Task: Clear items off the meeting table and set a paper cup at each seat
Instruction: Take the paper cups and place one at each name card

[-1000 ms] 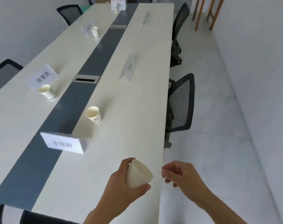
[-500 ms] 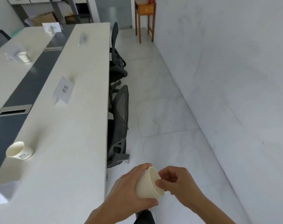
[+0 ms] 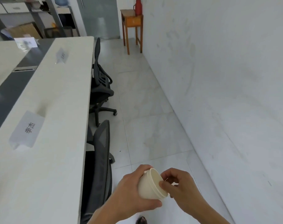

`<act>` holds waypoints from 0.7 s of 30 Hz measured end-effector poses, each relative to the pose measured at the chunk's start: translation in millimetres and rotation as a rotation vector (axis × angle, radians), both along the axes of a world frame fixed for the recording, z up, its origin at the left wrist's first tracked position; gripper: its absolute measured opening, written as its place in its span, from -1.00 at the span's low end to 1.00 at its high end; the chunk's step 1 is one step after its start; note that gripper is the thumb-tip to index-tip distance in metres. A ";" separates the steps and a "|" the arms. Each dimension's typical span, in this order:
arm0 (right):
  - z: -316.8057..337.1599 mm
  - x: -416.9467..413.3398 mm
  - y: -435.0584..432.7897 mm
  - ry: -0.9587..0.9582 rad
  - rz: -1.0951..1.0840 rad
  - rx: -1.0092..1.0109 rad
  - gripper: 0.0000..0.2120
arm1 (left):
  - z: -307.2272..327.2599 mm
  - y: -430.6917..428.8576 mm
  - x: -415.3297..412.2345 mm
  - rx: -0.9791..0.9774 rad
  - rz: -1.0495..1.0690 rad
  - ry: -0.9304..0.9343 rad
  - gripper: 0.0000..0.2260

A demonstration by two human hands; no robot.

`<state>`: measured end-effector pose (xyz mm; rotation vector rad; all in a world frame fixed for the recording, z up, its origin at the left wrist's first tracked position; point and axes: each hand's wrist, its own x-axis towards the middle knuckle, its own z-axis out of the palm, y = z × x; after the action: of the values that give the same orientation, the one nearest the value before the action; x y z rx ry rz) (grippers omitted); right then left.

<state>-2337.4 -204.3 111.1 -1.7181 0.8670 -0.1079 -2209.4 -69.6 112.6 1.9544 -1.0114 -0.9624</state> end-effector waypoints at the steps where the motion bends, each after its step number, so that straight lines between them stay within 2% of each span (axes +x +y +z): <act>1: 2.1 9.8 -10.0 -0.002 -0.008 -0.007 -0.91 | 2.5 -11.1 10.6 0.010 -0.008 -0.001 -0.34; 11: -9.7 115.3 -125.5 0.014 0.040 0.158 -0.89 | -6.2 -117.8 107.5 -0.001 0.084 0.073 -0.40; 16: -19.5 186.3 -201.2 0.025 0.154 0.069 -0.84 | -6.2 -185.0 161.4 0.041 0.185 0.022 -0.40; 21: -13.5 267.2 -263.7 0.023 0.321 0.098 -0.85 | 1.2 -233.3 216.1 0.083 0.340 -0.036 -0.38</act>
<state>-2070.3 -467.9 97.6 -1.7462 0.5938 0.1668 -1993.2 -302.9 113.8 2.1314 -0.6362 -0.7890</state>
